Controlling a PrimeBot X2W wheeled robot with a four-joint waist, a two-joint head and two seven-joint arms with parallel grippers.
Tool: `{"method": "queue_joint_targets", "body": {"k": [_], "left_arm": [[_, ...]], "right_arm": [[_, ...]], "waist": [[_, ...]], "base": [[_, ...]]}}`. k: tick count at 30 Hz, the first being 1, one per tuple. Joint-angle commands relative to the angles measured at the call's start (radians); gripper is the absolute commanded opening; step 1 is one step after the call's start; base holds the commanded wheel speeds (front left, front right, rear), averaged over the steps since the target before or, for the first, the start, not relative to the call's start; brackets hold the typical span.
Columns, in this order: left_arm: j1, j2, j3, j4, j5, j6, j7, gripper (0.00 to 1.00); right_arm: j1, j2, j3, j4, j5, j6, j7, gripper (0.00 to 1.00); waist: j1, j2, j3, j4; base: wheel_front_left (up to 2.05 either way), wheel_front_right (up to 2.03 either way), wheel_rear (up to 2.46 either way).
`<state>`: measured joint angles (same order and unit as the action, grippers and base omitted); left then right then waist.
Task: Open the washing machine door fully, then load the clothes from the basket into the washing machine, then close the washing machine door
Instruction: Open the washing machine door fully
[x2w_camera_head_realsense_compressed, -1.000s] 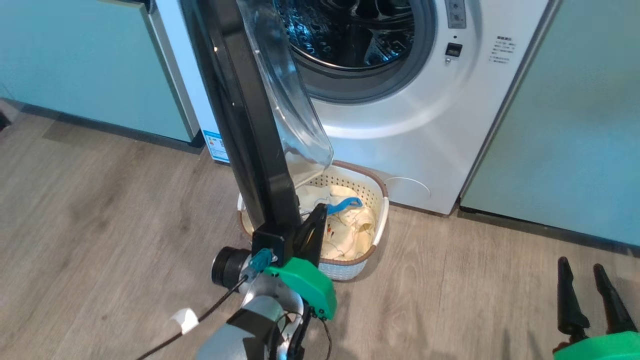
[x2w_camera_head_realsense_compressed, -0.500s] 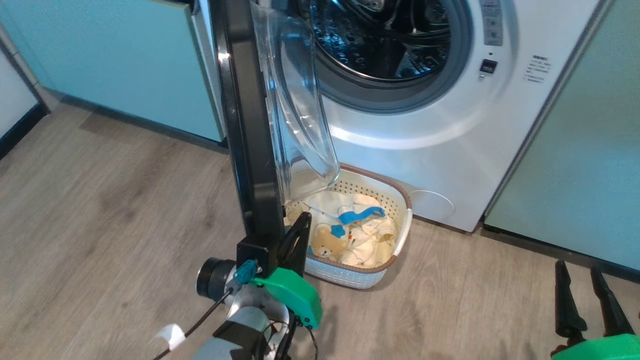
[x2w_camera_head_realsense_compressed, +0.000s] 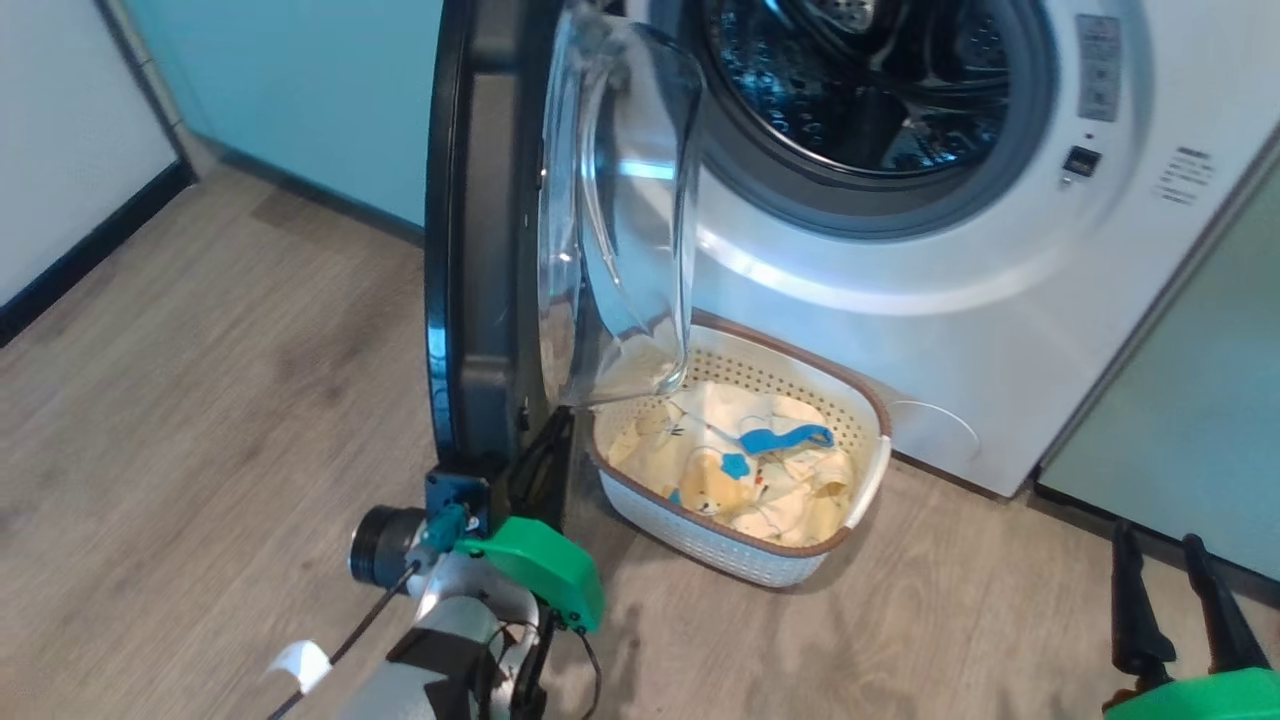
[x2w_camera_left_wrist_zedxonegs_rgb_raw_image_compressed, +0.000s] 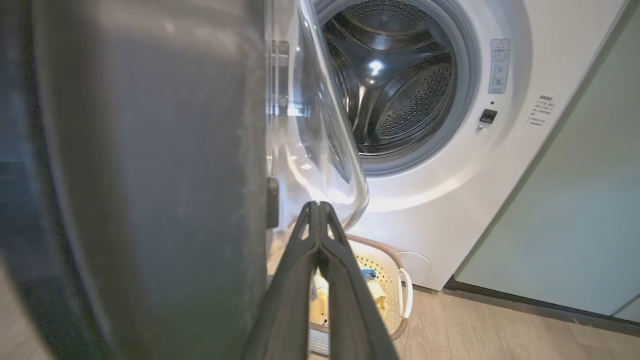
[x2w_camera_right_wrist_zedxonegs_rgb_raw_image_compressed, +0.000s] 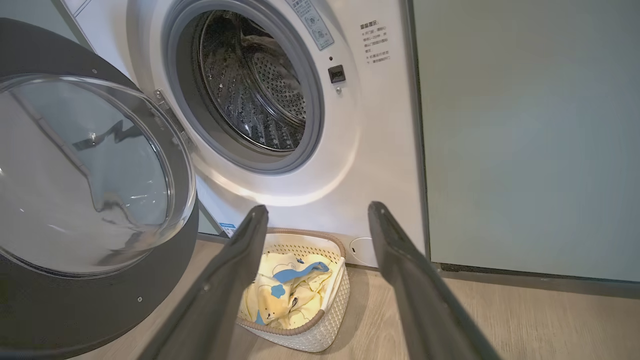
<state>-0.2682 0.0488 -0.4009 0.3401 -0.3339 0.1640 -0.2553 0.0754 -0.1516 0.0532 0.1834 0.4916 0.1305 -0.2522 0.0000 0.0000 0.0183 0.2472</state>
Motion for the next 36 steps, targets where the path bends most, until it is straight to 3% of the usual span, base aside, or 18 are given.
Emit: {"method": "queue_joint_targets", "body": {"k": [1,17,36], "left_arm": [[-0.035,0.018,0.050,-0.028,0.009,-0.002,-0.006,0.00],[-0.046,0.043,0.176,0.005,0.011,-0.007,-0.006,0.00],[-0.168,0.097,0.328,0.134,0.021,-0.033,-0.006,0.00]], "right_arm": [[-0.028,-0.014,0.015,-0.029,0.000,0.000,-0.010,1.00],[-0.030,-0.010,0.013,-0.033,0.000,0.000,-0.010,1.00],[-0.049,-0.027,0.033,-0.034,0.004,0.000,-0.010,1.00]], "waist": [[0.0000,0.0000,0.000,0.018],[0.0000,0.0000,0.019,0.119],[0.0000,0.0000,0.061,0.131]], "base": [[0.00,0.00,0.00],[0.00,0.00,0.00],[0.00,0.00,0.00]]}}
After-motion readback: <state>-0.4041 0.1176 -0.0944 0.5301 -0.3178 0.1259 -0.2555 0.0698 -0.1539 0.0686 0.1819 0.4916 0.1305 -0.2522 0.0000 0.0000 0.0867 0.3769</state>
